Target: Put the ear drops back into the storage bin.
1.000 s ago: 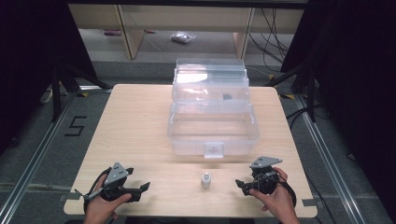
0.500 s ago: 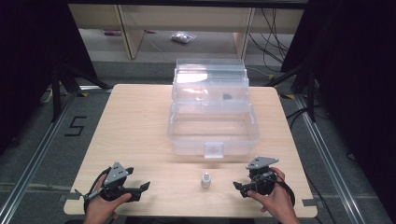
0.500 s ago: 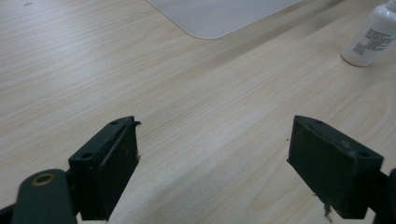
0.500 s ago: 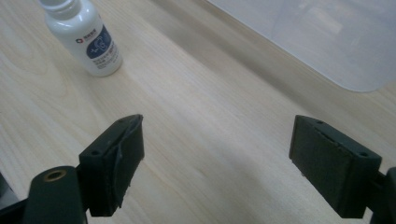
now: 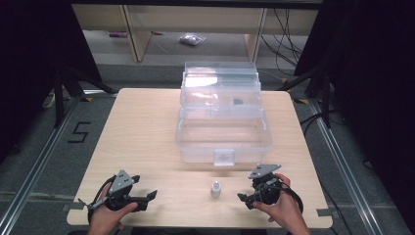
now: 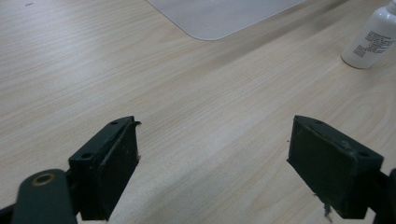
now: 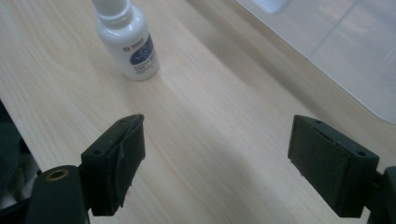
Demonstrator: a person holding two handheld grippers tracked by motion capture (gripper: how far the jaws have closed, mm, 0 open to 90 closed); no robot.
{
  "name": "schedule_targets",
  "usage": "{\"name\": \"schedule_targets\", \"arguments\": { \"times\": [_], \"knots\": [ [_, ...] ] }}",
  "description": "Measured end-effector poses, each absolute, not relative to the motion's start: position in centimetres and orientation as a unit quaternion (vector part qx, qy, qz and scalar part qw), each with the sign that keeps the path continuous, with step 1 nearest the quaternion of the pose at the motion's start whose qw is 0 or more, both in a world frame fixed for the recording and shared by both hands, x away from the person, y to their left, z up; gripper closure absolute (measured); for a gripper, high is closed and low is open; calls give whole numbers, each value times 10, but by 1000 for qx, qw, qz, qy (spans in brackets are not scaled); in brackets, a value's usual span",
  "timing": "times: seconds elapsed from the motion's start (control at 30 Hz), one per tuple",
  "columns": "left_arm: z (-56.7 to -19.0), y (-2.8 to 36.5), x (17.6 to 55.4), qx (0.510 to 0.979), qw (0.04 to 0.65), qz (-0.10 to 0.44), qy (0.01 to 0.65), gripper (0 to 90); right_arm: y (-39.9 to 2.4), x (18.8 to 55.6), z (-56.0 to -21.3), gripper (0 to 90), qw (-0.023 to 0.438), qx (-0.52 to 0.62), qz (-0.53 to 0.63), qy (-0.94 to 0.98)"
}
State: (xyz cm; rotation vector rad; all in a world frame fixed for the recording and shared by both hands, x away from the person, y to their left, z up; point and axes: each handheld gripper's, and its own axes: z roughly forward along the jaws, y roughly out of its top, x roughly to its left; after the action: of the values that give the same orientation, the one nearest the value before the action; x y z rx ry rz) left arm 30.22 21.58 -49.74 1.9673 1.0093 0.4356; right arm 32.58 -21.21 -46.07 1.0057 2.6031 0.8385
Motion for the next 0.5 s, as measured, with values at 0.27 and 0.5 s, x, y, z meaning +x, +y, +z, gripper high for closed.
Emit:
{"name": "schedule_targets", "arguments": {
  "times": [0.27, 0.5],
  "knots": [
    [-499, 216, 303, 786, 436, 171, 404, 154, -196, 327, -456, 222, 103, 308, 269, 907],
    [-498, 216, 303, 790, 433, 170, 400, 154, -181, 330, -453, 241, 104, 285, 254, 918]
  ]
}}
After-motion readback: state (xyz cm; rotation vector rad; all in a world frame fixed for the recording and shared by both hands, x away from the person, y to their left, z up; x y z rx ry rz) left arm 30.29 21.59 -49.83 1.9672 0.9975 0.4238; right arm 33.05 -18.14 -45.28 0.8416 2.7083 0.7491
